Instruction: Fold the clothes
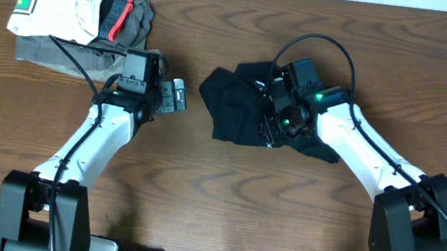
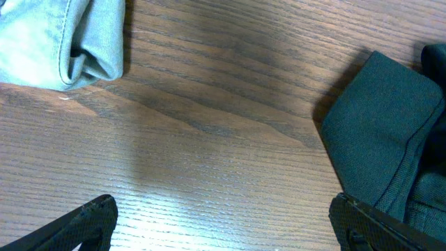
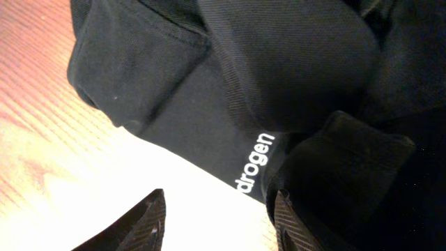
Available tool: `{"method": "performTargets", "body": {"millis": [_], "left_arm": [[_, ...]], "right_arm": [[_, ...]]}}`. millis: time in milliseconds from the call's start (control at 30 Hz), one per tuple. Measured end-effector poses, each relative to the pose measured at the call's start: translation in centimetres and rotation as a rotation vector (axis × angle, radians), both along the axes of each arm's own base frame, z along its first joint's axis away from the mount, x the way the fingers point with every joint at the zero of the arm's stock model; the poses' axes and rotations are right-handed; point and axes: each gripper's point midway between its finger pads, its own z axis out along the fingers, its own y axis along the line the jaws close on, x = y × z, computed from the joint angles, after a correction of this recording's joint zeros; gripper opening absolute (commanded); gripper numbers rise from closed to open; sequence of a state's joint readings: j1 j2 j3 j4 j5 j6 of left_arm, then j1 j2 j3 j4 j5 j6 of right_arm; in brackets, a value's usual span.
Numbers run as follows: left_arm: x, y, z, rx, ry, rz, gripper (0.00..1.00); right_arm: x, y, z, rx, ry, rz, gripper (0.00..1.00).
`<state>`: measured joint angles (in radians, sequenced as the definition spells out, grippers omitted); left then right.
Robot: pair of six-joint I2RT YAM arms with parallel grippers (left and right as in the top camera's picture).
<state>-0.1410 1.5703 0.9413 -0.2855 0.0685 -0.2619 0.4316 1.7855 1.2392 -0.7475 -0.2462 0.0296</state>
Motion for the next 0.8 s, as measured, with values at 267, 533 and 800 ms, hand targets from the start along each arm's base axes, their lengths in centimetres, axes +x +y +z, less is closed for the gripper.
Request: {"method": "performTargets", "body": {"millis": [267, 533, 800], "left_arm": [[0.6, -1.5, 0.5, -0.027, -0.038, -0.116, 0.98], [2.4, -5.8, 0.0, -0.135, -0.134, -0.389, 0.98], [4.5, -8.1, -2.8, -0.186, -0.209, -0.522, 0.98]], "right_arm": [[3.0, -1.2, 4.6, 0.008, -0.074, -0.048, 0.58], [5.0, -5.6, 9.7, -0.036, -0.206, -0.15, 0.63], [4.7, -8.8, 9.5, -0.085, -0.169, -0.216, 0.63]]}}
